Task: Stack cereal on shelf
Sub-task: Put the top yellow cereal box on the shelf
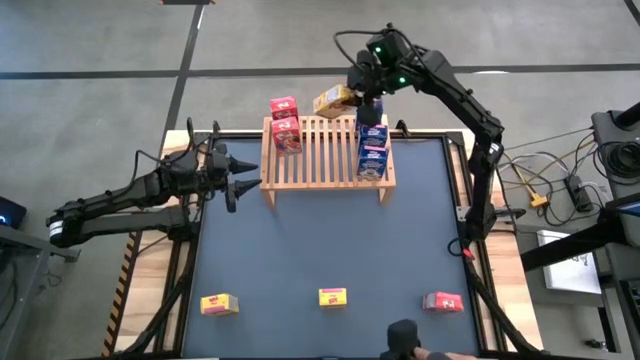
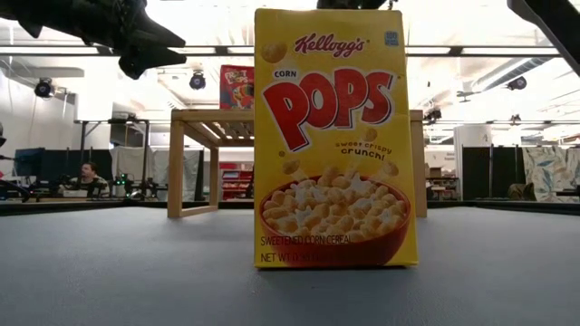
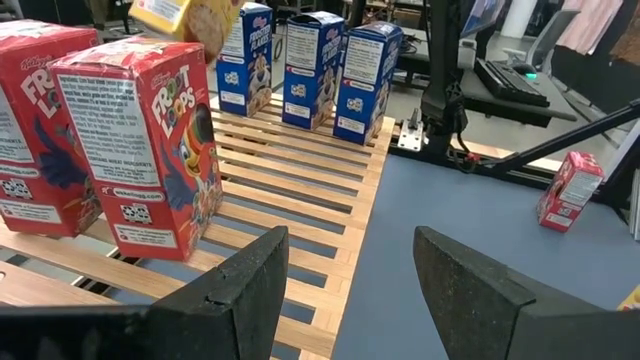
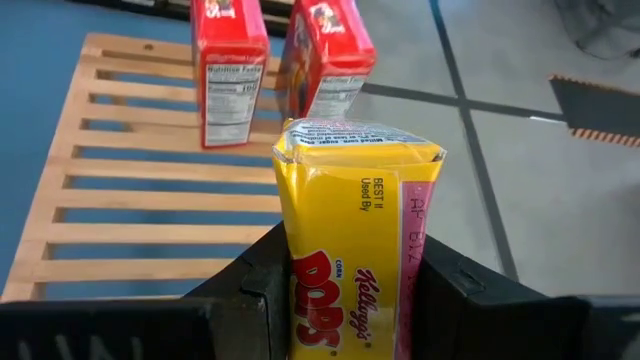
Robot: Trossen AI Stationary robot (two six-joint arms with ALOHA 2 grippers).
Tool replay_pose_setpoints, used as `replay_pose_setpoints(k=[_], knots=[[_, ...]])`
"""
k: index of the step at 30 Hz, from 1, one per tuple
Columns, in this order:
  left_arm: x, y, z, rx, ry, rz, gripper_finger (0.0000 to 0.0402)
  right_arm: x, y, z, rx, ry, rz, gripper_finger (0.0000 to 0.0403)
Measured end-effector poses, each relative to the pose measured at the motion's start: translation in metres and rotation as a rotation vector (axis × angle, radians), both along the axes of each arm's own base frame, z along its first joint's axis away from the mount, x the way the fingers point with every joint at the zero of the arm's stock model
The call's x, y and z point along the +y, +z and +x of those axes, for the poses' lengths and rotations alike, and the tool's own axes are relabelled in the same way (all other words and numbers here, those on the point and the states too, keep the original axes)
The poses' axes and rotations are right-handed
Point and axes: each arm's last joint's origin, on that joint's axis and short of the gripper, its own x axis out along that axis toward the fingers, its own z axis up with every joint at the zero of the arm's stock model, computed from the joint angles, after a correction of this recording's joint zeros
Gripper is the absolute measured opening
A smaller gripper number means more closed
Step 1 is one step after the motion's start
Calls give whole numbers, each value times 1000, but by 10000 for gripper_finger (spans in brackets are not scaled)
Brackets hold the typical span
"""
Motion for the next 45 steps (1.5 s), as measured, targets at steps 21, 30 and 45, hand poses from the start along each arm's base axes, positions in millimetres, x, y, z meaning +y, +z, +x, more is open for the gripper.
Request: replay_pose_setpoints(k=[21, 30, 45], knots=[[0, 0, 0, -1, 0, -5, 200, 8, -6, 13, 11, 34, 2, 130], [0, 0, 0, -1, 0, -5, 200, 9, -6, 13, 13, 31, 6, 130], [0, 0, 0, -1, 0, -5, 200, 9, -7, 13, 26, 28, 18, 130]])
